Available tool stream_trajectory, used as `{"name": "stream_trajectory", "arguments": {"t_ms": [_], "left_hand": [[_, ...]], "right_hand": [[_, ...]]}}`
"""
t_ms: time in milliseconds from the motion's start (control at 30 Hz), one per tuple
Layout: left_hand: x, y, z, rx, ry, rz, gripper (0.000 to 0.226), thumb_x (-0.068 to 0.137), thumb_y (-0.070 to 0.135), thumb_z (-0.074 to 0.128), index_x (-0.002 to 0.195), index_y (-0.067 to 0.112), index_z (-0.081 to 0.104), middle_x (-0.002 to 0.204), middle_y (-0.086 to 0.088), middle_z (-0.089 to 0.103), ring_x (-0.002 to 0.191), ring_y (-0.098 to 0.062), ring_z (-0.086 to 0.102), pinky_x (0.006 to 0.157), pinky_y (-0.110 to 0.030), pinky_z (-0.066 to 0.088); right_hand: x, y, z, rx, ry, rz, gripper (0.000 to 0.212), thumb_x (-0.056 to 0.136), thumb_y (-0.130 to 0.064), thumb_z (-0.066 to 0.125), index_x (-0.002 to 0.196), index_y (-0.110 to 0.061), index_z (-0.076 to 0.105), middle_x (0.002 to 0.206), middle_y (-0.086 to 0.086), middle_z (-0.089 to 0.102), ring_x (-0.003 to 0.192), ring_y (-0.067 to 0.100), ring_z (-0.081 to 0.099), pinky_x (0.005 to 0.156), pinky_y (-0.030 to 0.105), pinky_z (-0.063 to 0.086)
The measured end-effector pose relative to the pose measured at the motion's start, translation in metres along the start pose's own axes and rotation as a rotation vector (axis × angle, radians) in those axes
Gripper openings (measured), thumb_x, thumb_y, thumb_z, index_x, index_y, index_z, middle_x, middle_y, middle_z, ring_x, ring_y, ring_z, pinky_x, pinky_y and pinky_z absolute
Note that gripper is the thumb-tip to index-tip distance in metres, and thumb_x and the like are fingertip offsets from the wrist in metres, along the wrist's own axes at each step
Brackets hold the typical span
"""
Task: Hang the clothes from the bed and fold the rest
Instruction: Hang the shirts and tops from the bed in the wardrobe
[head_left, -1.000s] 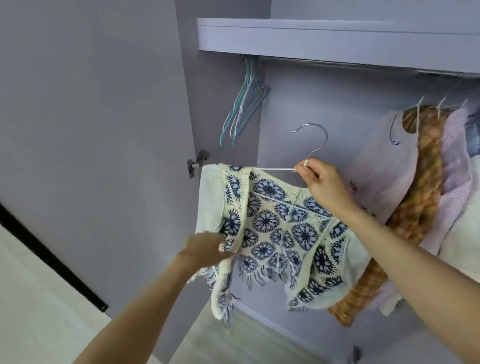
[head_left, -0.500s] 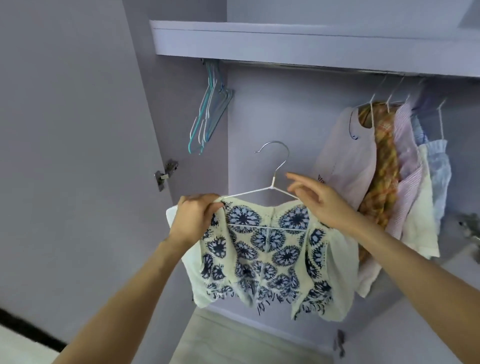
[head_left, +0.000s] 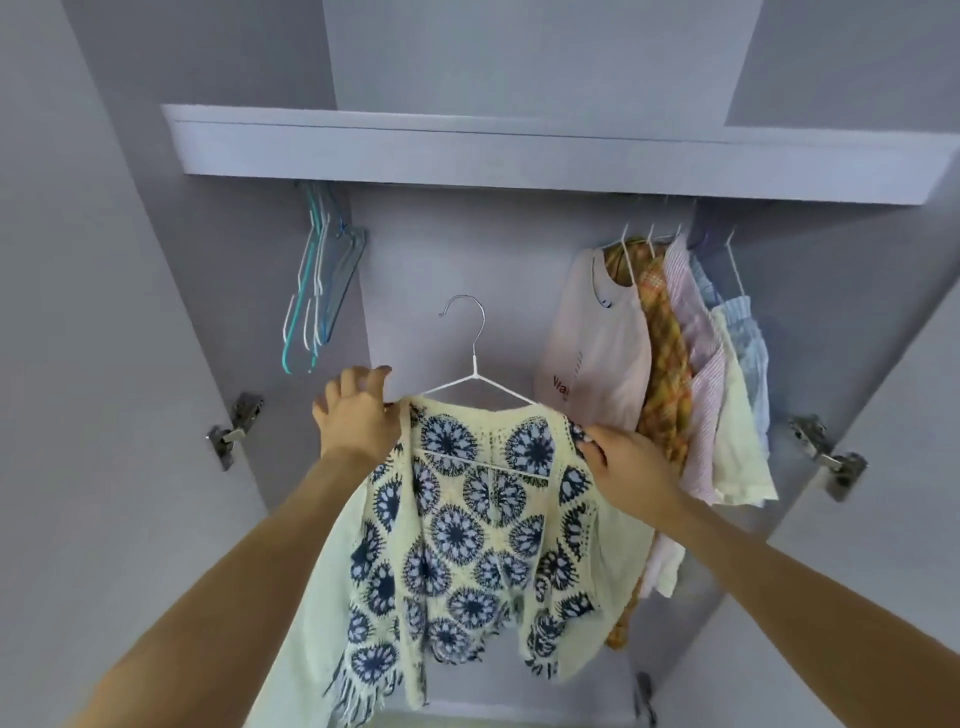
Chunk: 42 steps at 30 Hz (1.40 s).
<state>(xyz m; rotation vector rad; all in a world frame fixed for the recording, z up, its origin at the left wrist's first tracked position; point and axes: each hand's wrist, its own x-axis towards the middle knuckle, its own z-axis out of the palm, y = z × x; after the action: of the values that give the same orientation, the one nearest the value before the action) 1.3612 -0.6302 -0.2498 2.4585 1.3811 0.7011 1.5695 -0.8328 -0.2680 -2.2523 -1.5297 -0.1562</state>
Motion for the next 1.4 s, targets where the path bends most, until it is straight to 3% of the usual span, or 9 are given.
{"name": "stream_trajectory", "arguments": {"t_ms": [200,433,600,833,1067,1167,1233,1333,1400], "left_hand": [[0.027,0.055,-0.021,0.079,0.278,0.228,0.066,0.086,0.012,0.053,0.145,0.014,0.024,0.150,-0.018,0.018,0.137,-0.035,0.014,0.107,-0.054,0.018],[0.051,0.107,-0.035,0.195,0.646,0.591,0.074,0.068,0.003,0.066,0.138,0.006,0.042,0.144,-0.027,0.034,0.131,-0.047,0.033,0.101,-0.059,0.030],[0.089,0.131,-0.035,0.335,0.675,0.551,0.084,0.084,0.023,0.054,0.150,0.021,0.002,0.156,-0.017,-0.004,0.142,-0.039,-0.003,0.112,-0.055,0.002],[0.140,0.130,-0.027,0.378,0.669,0.528,0.085,0.089,0.042,0.045,0.146,0.027,-0.016,0.155,-0.013,-0.018,0.141,-0.037,-0.017,0.113,-0.053,-0.004],[0.146,0.127,-0.020,0.357,0.729,0.522,0.097,0.087,0.046,0.045,0.136,0.027,-0.037,0.154,-0.014,-0.020,0.140,-0.038,-0.019,0.112,-0.054,-0.008],[0.138,0.127,-0.023,0.376,0.675,0.515,0.096,0.088,0.045,0.045,0.137,0.027,-0.036,0.153,-0.014,-0.022,0.139,-0.038,-0.021,0.112,-0.054,-0.008],[0.129,0.128,-0.024,0.368,0.609,0.506,0.092,0.088,0.044,0.046,0.142,0.027,-0.027,0.154,-0.013,-0.021,0.140,-0.038,-0.019,0.112,-0.054,-0.004],[0.100,0.118,-0.020,0.276,0.477,0.486,0.082,0.089,0.037,0.048,0.148,0.028,-0.009,0.156,-0.011,-0.014,0.142,-0.034,-0.015,0.113,-0.055,0.002],[0.072,0.109,-0.018,0.179,0.398,0.483,0.073,0.091,0.029,0.048,0.150,0.026,0.006,0.157,-0.013,-0.004,0.143,-0.034,-0.008,0.114,-0.054,0.004]], "right_hand": [[0.046,-0.003,-0.018,0.050,0.112,0.290,0.023,0.098,-0.014,0.038,0.083,-0.004,0.052,0.069,0.006,0.049,0.068,0.028,0.053,0.057,0.027,0.033],[0.089,0.007,-0.023,-0.308,0.092,0.226,0.020,0.095,-0.018,0.040,0.093,-0.012,0.059,0.094,0.007,0.069,0.090,0.025,0.064,0.062,0.026,0.038],[0.114,0.027,-0.011,-0.223,0.229,0.327,0.033,0.095,-0.019,0.040,0.062,-0.020,0.038,0.083,0.006,0.067,0.080,0.025,0.064,0.057,0.026,0.038],[0.166,0.051,-0.018,-0.165,0.397,0.384,0.020,0.095,-0.014,0.042,0.099,-0.008,0.062,0.087,0.007,0.069,0.080,0.026,0.066,0.062,0.031,0.050],[0.197,0.051,-0.009,-0.079,0.269,0.450,0.024,0.095,-0.014,0.042,0.096,-0.006,0.065,0.098,0.010,0.068,0.091,0.028,0.064,0.067,0.029,0.044],[0.187,0.047,0.003,-0.073,0.223,0.439,0.027,0.097,-0.017,0.041,0.096,-0.006,0.066,0.099,0.009,0.070,0.092,0.026,0.065,0.069,0.028,0.046],[0.177,0.046,0.004,-0.054,0.217,0.435,0.029,0.097,-0.018,0.040,0.116,-0.005,0.056,0.112,0.012,0.065,0.102,0.028,0.062,0.078,0.031,0.048],[0.150,0.038,0.003,-0.020,0.203,0.400,0.053,0.096,-0.021,0.040,0.143,-0.006,0.022,0.146,0.017,0.032,0.133,0.031,0.033,0.105,0.037,0.035],[0.129,0.024,-0.006,-0.064,0.216,0.345,0.056,0.095,-0.024,0.041,0.146,-0.011,0.019,0.149,0.013,0.023,0.139,0.030,0.019,0.111,0.041,0.025]]}}
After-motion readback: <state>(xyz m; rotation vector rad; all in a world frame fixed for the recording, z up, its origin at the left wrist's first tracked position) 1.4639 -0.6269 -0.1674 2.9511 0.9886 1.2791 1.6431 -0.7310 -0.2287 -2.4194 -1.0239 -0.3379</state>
